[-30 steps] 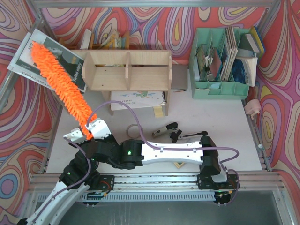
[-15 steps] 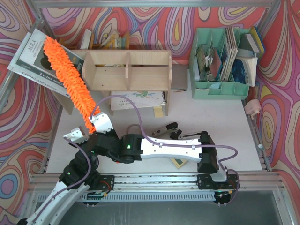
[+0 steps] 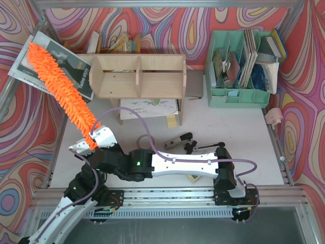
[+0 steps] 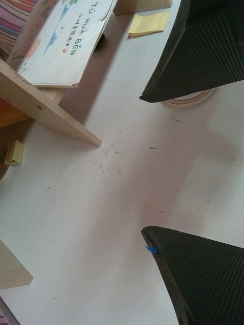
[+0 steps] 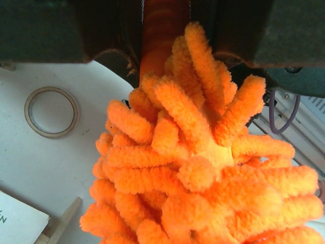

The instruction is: Dust the bookshelf with a duster

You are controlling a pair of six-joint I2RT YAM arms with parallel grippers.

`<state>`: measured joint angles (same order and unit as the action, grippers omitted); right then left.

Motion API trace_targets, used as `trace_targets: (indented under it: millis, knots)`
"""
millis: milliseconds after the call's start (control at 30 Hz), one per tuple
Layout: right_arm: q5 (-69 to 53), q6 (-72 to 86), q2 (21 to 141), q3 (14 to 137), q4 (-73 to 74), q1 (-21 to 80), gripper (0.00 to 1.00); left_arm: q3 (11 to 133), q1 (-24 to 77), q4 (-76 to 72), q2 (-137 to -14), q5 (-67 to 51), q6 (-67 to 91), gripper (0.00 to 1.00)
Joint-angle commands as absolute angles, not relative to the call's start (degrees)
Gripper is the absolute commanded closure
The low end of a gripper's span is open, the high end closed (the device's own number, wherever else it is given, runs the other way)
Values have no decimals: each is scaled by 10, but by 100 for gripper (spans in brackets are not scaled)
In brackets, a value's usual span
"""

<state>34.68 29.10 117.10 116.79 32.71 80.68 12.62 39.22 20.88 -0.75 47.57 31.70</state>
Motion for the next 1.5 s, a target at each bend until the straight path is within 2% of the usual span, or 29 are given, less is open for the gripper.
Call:
trace_targets:
  millis: [0, 133, 300, 700, 1167, 1467]
  knots:
    - [348, 310, 1184, 1189, 321, 796, 100, 115, 390, 207, -6, 472, 308, 1]
    - [314, 354, 1175, 1154, 340, 771, 100, 115, 390, 205, -8, 472, 308, 1]
    - [329, 365, 1160, 1130, 345, 769, 100, 115, 390, 205, -9, 470, 308, 1]
    - [328, 259, 1155, 1151, 246, 797, 100, 114, 390, 200, -16, 469, 307, 1]
    - [333, 344, 1179, 1155, 338, 773, 100, 115, 390, 202, -12, 469, 307, 1]
    - [344, 247, 1156, 1156, 240, 805, 100, 115, 391, 205, -9, 470, 307, 1]
